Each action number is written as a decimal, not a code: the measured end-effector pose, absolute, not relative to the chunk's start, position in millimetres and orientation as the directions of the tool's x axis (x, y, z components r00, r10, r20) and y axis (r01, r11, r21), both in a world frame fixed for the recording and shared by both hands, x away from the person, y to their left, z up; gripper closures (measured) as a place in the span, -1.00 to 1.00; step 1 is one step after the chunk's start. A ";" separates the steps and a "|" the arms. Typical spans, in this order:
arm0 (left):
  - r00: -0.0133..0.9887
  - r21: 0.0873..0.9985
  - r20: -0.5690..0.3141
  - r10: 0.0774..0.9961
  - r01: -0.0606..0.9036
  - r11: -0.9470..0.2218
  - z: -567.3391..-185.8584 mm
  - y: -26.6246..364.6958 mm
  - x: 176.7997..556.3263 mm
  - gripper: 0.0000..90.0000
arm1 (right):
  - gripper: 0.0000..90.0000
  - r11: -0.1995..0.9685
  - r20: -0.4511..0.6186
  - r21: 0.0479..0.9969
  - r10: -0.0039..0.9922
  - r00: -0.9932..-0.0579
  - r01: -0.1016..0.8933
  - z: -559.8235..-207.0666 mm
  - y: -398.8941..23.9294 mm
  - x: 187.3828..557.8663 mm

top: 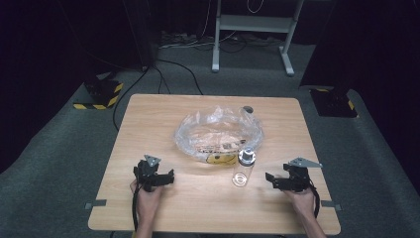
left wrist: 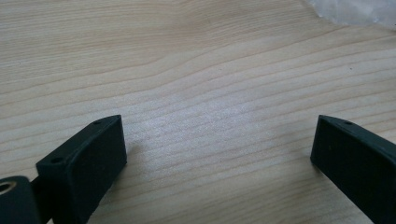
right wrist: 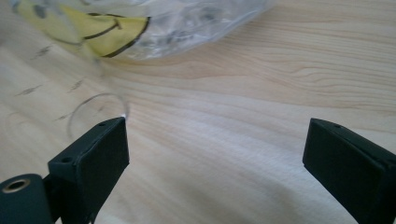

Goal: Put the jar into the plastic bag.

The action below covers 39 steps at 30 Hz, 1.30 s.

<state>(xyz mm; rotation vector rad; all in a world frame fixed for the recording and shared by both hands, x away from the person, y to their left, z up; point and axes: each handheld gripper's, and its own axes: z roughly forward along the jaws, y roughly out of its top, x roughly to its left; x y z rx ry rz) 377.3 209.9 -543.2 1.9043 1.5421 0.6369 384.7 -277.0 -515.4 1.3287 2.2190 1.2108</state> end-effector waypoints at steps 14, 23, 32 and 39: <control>0.209 0.709 -0.003 0.978 0.690 -0.145 -543.2 209.7 377.3 -0.92 | -0.83 0.268 0.183 0.797 0.747 -0.639 0.542 -510.8 -259.1 361.1; 0.209 0.709 -0.003 0.978 0.690 -0.145 -543.2 209.8 377.3 -0.92 | -0.81 0.297 0.170 0.813 0.702 -0.692 0.501 -505.7 -237.3 355.9; 0.209 0.710 -0.004 0.978 0.690 -0.144 -543.2 209.8 377.3 -0.92 | -0.76 0.331 0.144 0.823 0.665 -0.733 0.462 -495.0 -213.9 362.0; 0.210 0.710 -0.005 0.978 0.690 -0.144 -543.2 210.0 377.3 -0.92 | -0.74 0.355 0.128 0.820 0.652 -0.747 0.450 -492.0 -197.6 370.5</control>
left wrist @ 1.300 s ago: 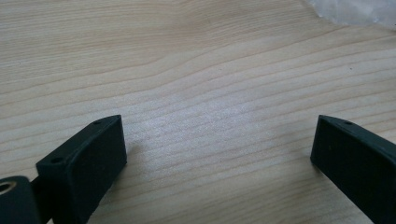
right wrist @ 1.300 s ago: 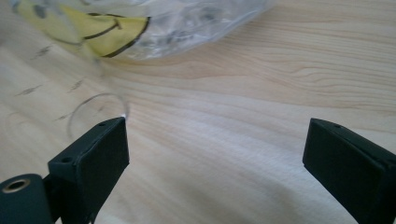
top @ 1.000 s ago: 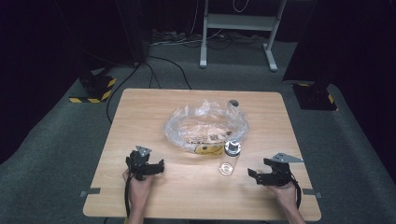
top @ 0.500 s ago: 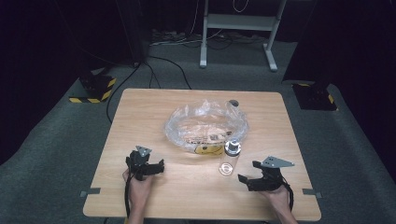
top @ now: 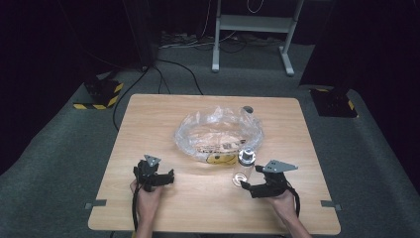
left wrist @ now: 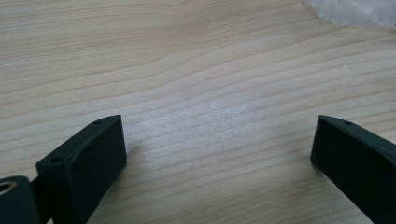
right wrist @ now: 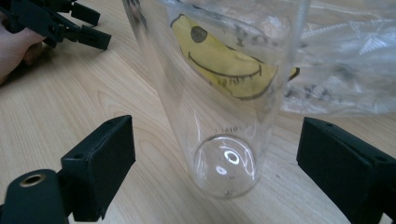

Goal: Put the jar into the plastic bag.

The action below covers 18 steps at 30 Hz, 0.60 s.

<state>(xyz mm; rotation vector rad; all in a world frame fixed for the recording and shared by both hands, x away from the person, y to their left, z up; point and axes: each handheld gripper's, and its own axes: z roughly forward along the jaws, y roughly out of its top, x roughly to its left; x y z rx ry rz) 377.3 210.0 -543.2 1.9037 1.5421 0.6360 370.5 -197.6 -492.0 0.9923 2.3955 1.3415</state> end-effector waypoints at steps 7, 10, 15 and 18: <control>0.210 0.710 -0.006 0.978 0.690 -0.144 -543.2 210.0 377.3 -0.92 | -0.66 0.364 0.100 0.831 0.645 -0.757 0.420 -483.2 -185.9 376.4; 0.210 0.710 -0.006 0.978 0.690 -0.144 -543.2 210.0 377.3 -0.92 | -0.62 0.365 0.090 0.835 0.647 -0.757 0.411 -480.5 -183.0 378.8; 0.210 0.710 -0.006 0.978 0.690 -0.144 -543.2 210.0 377.3 -0.92 | -0.55 0.365 0.071 0.842 0.654 -0.753 0.396 -478.1 -181.0 381.7; 0.210 0.710 -0.006 0.978 0.690 -0.143 -543.2 210.0 377.4 -0.92 | -0.52 0.367 0.068 0.843 0.653 -0.754 0.393 -476.5 -179.6 383.0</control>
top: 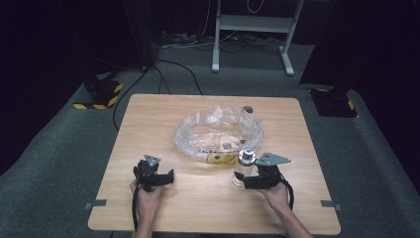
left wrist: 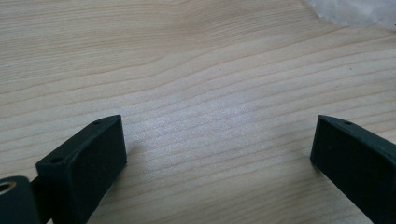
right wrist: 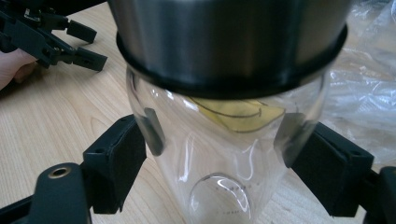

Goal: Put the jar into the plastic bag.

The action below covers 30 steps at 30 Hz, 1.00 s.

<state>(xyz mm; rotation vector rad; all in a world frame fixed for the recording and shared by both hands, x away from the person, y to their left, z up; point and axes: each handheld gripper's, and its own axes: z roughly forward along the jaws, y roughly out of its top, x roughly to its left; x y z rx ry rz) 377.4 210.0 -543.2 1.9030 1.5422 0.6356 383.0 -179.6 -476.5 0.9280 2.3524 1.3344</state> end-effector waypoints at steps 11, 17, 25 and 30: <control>0.210 0.710 -0.006 0.978 0.689 -0.143 -543.2 210.0 377.4 -0.92 | -0.31 0.379 0.022 0.856 0.652 -0.758 0.351 -471.8 -177.1 383.1; 0.210 0.710 -0.006 0.978 0.690 -0.143 -543.2 210.0 377.4 -0.92 | -0.29 0.382 0.011 0.859 0.652 -0.758 0.341 -472.0 -177.2 382.4; 0.210 0.710 -0.006 0.978 0.690 -0.143 -543.1 210.0 377.4 -0.92 | -0.28 0.384 0.014 0.861 0.638 -0.770 0.333 -468.1 -177.3 382.2; 0.210 0.710 -0.006 0.978 0.689 -0.144 -543.1 210.0 377.4 -0.92 | -0.28 0.377 0.017 0.867 0.630 -0.776 0.325 -459.7 -177.8 383.1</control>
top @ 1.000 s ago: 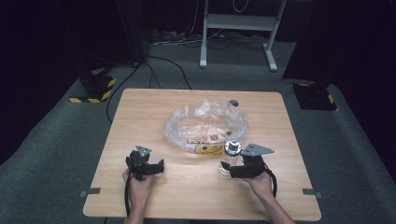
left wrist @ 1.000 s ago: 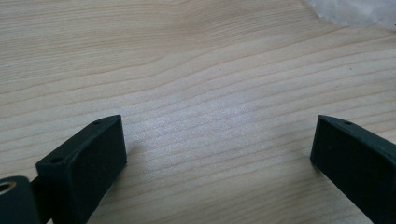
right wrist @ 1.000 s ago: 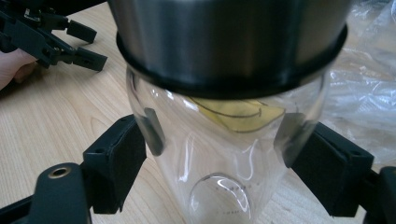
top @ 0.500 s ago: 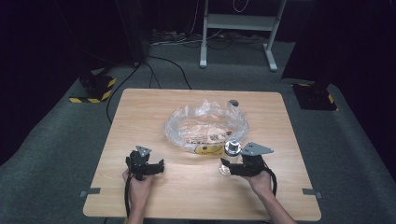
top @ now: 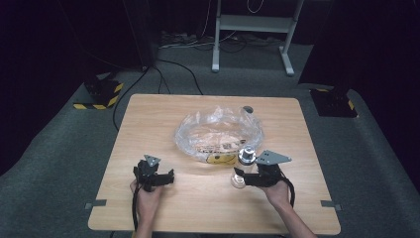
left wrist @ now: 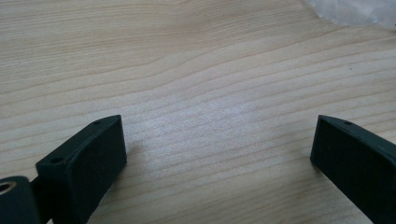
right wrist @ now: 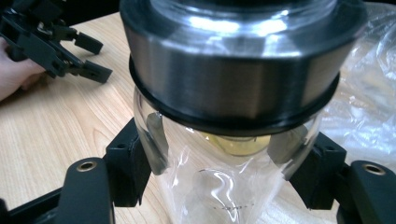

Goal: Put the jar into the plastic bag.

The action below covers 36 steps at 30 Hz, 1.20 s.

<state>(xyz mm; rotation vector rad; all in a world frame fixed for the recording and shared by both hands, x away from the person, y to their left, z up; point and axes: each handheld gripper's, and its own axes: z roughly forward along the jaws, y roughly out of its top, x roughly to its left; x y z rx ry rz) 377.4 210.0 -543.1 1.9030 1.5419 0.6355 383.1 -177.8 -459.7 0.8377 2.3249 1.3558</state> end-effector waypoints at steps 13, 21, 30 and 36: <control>0.210 0.710 -0.006 0.978 0.690 -0.143 -543.1 210.0 377.4 -0.92 | -0.28 0.372 0.042 0.873 0.588 -0.808 0.316 -418.9 -178.1 395.7; 0.210 0.710 -0.006 0.978 0.689 -0.144 -543.1 210.0 377.4 -0.92 | -0.28 0.356 0.058 0.884 0.563 -0.824 0.305 -393.1 -173.5 404.2; 0.210 0.710 -0.006 0.978 0.690 -0.144 -543.1 210.1 377.7 -0.92 | -0.28 0.377 0.034 0.877 0.569 -0.821 0.298 -372.5 -165.2 422.9; 0.210 0.710 -0.006 0.978 0.690 -0.144 -543.1 210.1 377.6 -0.92 | -0.28 0.391 0.011 0.870 0.593 -0.805 0.300 -368.1 -159.1 440.9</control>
